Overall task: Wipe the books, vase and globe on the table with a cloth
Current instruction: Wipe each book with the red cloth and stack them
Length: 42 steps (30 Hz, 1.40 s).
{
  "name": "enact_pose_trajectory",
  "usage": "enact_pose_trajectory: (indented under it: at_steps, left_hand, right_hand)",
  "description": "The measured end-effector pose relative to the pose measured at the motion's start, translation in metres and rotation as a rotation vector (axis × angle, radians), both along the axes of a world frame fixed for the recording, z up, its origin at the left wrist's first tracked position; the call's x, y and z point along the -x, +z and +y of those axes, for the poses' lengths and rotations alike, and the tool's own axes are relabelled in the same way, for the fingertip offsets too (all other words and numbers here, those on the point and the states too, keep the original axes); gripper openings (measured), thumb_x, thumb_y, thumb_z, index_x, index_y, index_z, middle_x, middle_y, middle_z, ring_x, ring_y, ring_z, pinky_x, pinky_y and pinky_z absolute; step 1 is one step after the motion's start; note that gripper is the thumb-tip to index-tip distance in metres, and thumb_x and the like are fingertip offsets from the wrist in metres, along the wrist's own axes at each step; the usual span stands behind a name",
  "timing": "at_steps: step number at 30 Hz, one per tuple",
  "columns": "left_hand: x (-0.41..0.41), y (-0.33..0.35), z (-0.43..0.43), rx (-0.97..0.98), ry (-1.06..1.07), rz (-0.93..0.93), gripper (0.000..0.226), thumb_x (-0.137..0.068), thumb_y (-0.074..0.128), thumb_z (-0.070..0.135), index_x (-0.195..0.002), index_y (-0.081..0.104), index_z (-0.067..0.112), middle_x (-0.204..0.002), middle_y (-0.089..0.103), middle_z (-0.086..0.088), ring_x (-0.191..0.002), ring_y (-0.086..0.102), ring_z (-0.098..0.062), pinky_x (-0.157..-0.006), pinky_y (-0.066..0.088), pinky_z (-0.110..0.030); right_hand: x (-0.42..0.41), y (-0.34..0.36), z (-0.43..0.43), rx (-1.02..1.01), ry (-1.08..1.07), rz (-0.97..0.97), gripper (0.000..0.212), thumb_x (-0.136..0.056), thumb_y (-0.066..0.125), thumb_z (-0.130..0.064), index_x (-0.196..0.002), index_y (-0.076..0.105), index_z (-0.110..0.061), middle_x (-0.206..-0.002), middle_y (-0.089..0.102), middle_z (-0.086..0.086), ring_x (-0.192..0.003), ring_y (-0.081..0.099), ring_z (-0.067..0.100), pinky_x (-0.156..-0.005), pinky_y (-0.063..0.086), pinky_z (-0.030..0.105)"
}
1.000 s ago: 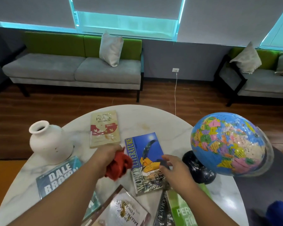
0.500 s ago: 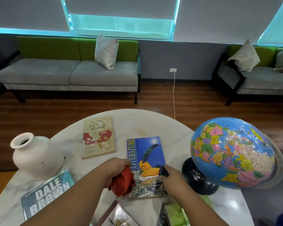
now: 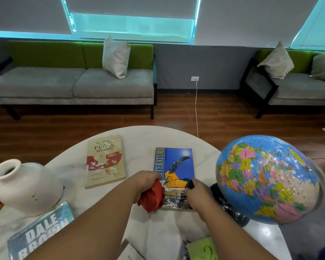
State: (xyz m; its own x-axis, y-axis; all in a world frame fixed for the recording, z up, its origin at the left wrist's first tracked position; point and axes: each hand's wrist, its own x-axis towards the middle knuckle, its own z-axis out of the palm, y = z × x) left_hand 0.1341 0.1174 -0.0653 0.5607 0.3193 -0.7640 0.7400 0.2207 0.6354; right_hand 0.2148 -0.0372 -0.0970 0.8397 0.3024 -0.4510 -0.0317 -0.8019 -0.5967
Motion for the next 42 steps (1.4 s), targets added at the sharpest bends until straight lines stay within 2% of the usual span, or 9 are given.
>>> enact_pose_trajectory:
  at_steps: [4, 8, 11, 15, 19, 26, 32, 38, 42]
  left_hand:
    - [0.004, -0.008, -0.002, -0.032, -0.015, -0.039, 0.041, -0.063, 0.061, 0.044, -0.094, 0.064, 0.018, -0.106, 0.068, -0.026, -0.083, 0.066, -0.039, -0.089, 0.046, -0.063]
    - [0.021, -0.007, -0.012, -0.074, 0.189, -0.105, 0.036, -0.089, 0.054, 0.051, -0.100, 0.063, 0.018, -0.087, 0.067, -0.013, -0.074, 0.064, -0.029, -0.059, 0.048, -0.028]
    - [0.042, -0.005, -0.019, 0.254, 0.306, -0.135, 0.056, -0.096, 0.037, 0.058, -0.104, 0.065, 0.011, -0.091, 0.072, -0.015, -0.074, 0.066, -0.028, -0.061, 0.048, -0.031]
    - [0.074, 0.000, -0.014, 0.298, 0.246, -0.212, 0.059, -0.100, 0.032, 0.051, -0.112, 0.065, 0.004, -0.106, 0.070, -0.013, -0.088, 0.067, -0.028, -0.076, 0.054, -0.042]
    - [0.092, -0.008, 0.039, -0.225, 0.385, -0.177, 0.027, -0.094, 0.058, 0.025, -0.114, 0.063, 0.007, -0.104, 0.066, -0.007, -0.085, 0.061, -0.021, -0.077, 0.049, -0.034]
    - [0.085, -0.032, 0.117, -0.911, 0.192, 0.289, 0.031, -0.089, 0.059, 0.027, -0.112, 0.059, 0.005, -0.107, 0.063, -0.014, -0.096, 0.059, -0.030, -0.088, 0.053, -0.037]
    - [0.064, -0.035, 0.117, -0.960, -0.016, 0.501, 0.031, -0.092, 0.053, 0.031, -0.117, 0.054, 0.012, -0.117, 0.055, -0.008, -0.113, 0.053, -0.024, -0.099, 0.045, -0.034]
    - [0.057, -0.048, 0.146, -0.780, 0.035, 0.492, 0.036, -0.077, 0.067, 0.041, -0.102, 0.061, 0.015, -0.091, 0.061, -0.006, -0.089, 0.060, -0.023, -0.085, 0.050, -0.035]
    - [0.053, -0.039, 0.143, -0.721, -0.027, 0.466, 0.038, -0.087, 0.064, 0.042, -0.112, 0.057, 0.013, -0.109, 0.063, -0.006, -0.103, 0.060, -0.022, -0.098, 0.047, -0.034]
  right_hand:
    - [0.001, 0.001, 0.000, 0.027, 0.032, -0.034, 0.041, -0.097, 0.047, -0.020, -0.137, 0.044, -0.012, -0.132, 0.053, 0.012, -0.110, 0.054, 0.028, -0.092, 0.050, 0.038]
    - [0.040, 0.012, -0.005, -0.384, 0.179, -0.194, 0.051, -0.090, 0.055, -0.049, -0.138, 0.044, -0.037, -0.148, 0.034, -0.007, -0.131, 0.033, -0.006, -0.104, 0.029, 0.011]
    - [0.081, 0.017, 0.000, -0.510, 0.352, -0.076, 0.063, -0.074, 0.056, -0.074, -0.132, 0.040, -0.058, -0.146, 0.028, -0.020, -0.125, 0.029, -0.017, -0.093, 0.022, -0.005]
    - [0.093, 0.008, 0.003, -0.724, 0.109, 0.072, 0.047, -0.081, 0.070, -0.015, -0.109, 0.061, -0.052, -0.116, 0.067, -0.008, -0.105, 0.063, 0.004, -0.099, 0.049, 0.032]
    - [0.083, 0.021, -0.001, -0.863, -0.057, 0.273, 0.038, -0.088, 0.060, 0.005, -0.117, 0.064, -0.021, -0.108, 0.072, 0.006, -0.098, 0.069, 0.030, -0.093, 0.050, 0.055]
    - [0.073, 0.029, -0.007, -0.849, -0.156, 0.207, 0.036, -0.086, 0.064, 0.003, -0.111, 0.066, -0.023, -0.103, 0.073, 0.004, -0.090, 0.071, 0.022, -0.077, 0.058, 0.037]
    - [0.068, 0.030, -0.011, -0.797, -0.062, 0.103, 0.039, -0.082, 0.065, 0.008, -0.103, 0.067, -0.026, -0.093, 0.075, -0.007, -0.080, 0.070, 0.005, -0.063, 0.051, 0.012]
    - [0.063, 0.015, -0.013, -0.717, -0.048, 0.065, 0.041, -0.081, 0.070, 0.001, -0.111, 0.066, -0.026, -0.103, 0.073, -0.005, -0.093, 0.069, 0.009, -0.076, 0.053, 0.018]
    - [0.065, 0.018, -0.008, -0.723, -0.054, 0.071, 0.040, -0.080, 0.071, 0.000, -0.107, 0.067, -0.030, -0.099, 0.074, -0.006, -0.087, 0.070, 0.007, -0.069, 0.053, 0.017]
